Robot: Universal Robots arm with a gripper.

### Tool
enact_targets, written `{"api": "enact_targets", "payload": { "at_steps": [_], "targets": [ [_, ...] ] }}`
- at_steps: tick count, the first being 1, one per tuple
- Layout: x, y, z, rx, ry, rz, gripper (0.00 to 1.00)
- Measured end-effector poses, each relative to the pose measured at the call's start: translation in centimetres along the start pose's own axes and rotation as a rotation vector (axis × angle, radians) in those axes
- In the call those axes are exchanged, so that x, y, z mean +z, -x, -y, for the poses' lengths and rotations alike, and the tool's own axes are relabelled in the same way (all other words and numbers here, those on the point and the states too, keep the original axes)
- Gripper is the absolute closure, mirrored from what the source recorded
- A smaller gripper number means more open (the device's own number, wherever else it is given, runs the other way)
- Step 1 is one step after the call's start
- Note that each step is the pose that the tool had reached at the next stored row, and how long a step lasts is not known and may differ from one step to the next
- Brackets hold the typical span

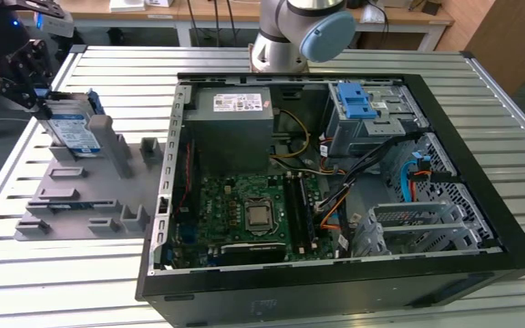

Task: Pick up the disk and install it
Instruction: 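Pick up the disk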

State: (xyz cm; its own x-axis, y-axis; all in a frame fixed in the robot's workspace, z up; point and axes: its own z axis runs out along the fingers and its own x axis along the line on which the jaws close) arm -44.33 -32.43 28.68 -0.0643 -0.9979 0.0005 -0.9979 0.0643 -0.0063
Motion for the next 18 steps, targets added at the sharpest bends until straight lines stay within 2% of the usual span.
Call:
{"api": "enact_targets", "payload": {
  "at_steps": [8,18],
  "targets": [
    [0.00,0.00,0.00,-0.053,-0.0001,0.0003,0.63],
    [0.00,0.00,0.00,-0.055,0.0000,0.0003,0.63]
  ]
}}
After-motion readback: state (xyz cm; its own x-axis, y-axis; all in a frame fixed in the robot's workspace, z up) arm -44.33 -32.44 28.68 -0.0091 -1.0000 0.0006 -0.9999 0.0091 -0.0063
